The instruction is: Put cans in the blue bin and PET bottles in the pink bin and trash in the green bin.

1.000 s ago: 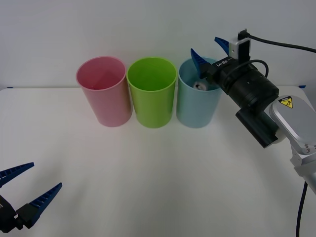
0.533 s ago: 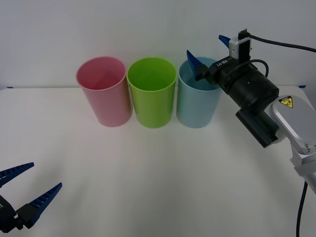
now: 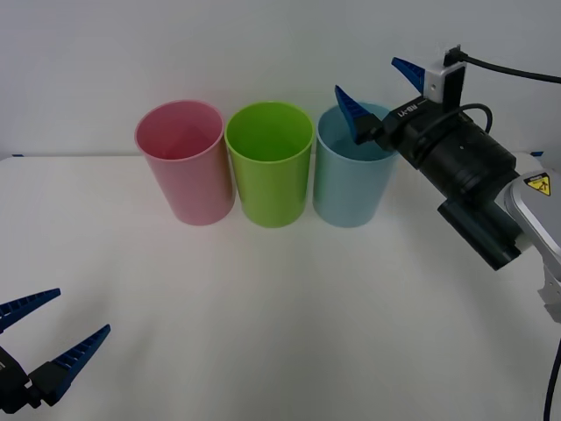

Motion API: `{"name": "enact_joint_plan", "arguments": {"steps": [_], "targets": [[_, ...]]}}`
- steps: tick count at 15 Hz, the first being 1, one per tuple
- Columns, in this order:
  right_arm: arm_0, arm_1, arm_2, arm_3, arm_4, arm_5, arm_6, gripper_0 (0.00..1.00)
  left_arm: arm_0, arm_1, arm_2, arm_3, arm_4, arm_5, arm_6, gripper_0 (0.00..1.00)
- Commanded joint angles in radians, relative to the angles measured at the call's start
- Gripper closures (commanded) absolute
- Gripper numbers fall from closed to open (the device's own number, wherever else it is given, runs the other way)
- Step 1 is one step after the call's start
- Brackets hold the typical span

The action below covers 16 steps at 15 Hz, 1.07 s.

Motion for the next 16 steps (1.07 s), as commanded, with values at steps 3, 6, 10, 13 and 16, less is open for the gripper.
{"name": "enact_joint_plan", "arguments": {"steps": [3, 6, 10, 13, 16], "targets": [[0.215, -0.083, -0.131, -0.187, -0.046, -0.191, -0.028, 0.00, 0.000, 0.000, 0.000, 0.000, 0.000, 0.000, 0.000, 0.00], [0.433, -0.075, -0.289, -0.313, -0.043, -0.377, -0.035, 0.00, 0.000, 0.000, 0.000, 0.000, 0.000, 0.000, 0.000, 0.00], [0.703, 0.015, -0.453, -0.442, 0.028, -0.565, -0.033, 0.00, 0.000, 0.000, 0.000, 0.000, 0.000, 0.000, 0.000, 0.00], [0.783, 0.110, -0.523, -0.446, 0.106, -0.730, -0.022, 0.00, 0.000, 0.000, 0.000, 0.000, 0.000, 0.000, 0.000, 0.00], [0.835, 0.135, -0.571, -0.446, 0.138, -0.831, -0.010, 0.00, 0.000, 0.000, 0.000, 0.000, 0.000, 0.000, 0.000, 0.00]]}}
